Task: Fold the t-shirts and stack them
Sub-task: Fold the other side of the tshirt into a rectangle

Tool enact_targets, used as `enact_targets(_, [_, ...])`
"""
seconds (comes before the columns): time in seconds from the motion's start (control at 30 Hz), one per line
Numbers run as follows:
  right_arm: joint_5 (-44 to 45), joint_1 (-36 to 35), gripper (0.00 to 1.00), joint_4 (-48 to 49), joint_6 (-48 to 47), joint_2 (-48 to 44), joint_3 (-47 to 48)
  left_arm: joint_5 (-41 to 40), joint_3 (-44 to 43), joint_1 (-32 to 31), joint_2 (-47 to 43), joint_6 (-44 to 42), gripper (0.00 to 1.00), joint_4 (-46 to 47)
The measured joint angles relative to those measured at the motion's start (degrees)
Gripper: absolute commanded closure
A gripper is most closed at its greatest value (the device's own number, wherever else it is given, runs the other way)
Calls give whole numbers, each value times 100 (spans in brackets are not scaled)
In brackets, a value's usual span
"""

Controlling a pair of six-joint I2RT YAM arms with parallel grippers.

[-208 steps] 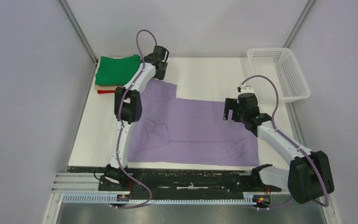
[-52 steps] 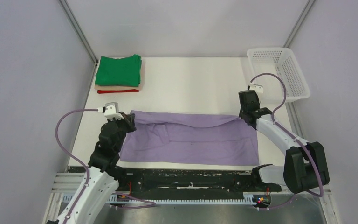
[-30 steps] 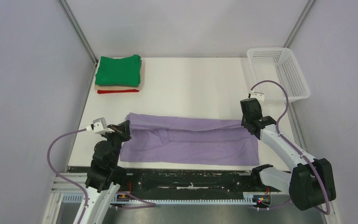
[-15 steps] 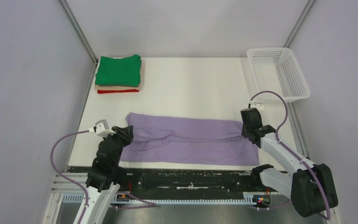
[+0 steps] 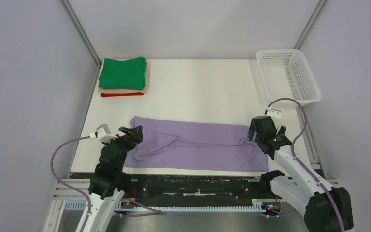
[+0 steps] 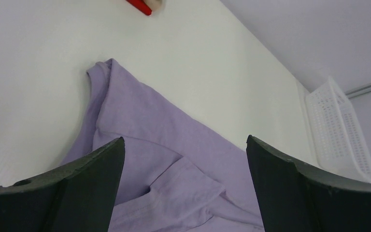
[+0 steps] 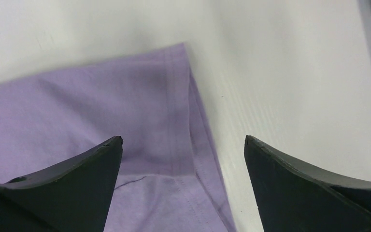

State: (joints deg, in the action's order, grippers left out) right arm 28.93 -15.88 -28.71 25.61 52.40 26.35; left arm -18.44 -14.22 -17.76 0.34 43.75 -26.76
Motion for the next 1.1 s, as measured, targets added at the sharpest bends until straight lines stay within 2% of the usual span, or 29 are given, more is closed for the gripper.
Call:
enact_targets(0.13, [232,0,2,-98,7,-55,201,313,-7,2,525,149,0,667])
enact_targets(0.27, [-46,2,2,17,-107,-24,269,970,-256,0,2413,186,0,1244])
enact_targets(0.37, [-743,0,2,376,-267,105,269,1370,-914,2,4172,120,0,1228])
enact_targets(0.53, [-1895,-4,2,1091,-413,518,269,1952,-1626,2,6039,-155,0,1532])
enact_targets(0.73, [-2496,-4,2,1412,-533,791,269,2131,-1633,2,6601,-413,0,1602])
enact_targets(0.97, [-2430,-4,2,1491,-599,791,269,2234,-1639,-57,6843,-647,0,1401])
enact_targets(1.1, [-2341,-2,2,1488,-623,791,269,2398,-1637,-415,6798,-678,0,1261])
